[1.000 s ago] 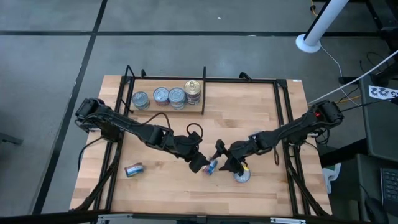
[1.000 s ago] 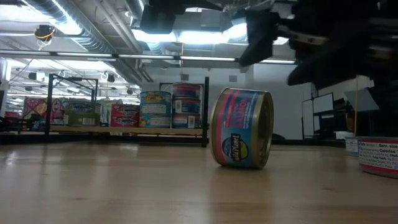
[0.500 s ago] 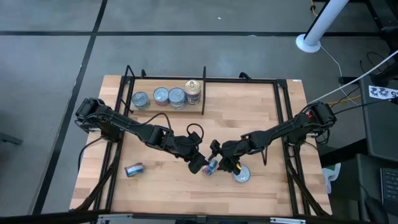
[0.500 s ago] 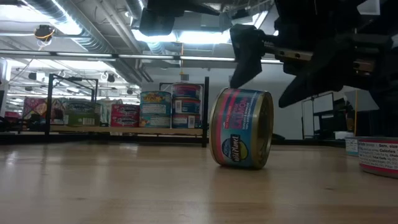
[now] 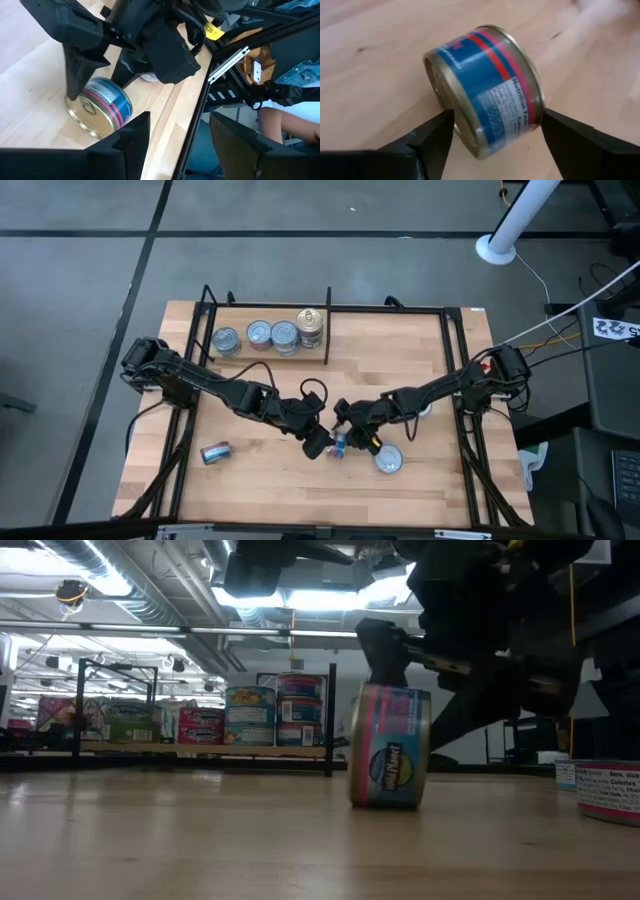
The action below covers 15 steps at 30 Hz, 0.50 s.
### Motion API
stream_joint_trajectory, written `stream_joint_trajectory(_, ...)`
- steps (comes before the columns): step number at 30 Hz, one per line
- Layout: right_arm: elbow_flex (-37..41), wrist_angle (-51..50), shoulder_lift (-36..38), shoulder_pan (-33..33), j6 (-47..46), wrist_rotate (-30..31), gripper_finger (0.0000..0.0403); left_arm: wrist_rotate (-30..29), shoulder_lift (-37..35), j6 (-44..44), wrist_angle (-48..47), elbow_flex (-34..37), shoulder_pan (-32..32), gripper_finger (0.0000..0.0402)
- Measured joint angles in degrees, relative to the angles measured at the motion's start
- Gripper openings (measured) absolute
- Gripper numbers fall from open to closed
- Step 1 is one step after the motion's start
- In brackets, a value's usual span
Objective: Stack canned seafood by type on shelf
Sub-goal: Stack the blue pink tuna can on top of the blue pink tuna can on the shelf
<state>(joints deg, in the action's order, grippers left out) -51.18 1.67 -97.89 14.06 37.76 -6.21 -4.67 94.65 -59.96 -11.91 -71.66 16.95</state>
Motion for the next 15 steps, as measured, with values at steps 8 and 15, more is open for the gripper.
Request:
stream_joint_trajectory(8,0.00,0.14,0.11,0.15,-0.02,-1.99,0.0210,0.00,0.00,4.38,-1.35,0.00,0.02,0.0198)
stream_joint_trajectory(15,0.00,-0.05,0.11,0.16,0.00,-2.01,0.0205,-0.04,0.00,4.43,-1.22,0.00,0.00,0.0198)
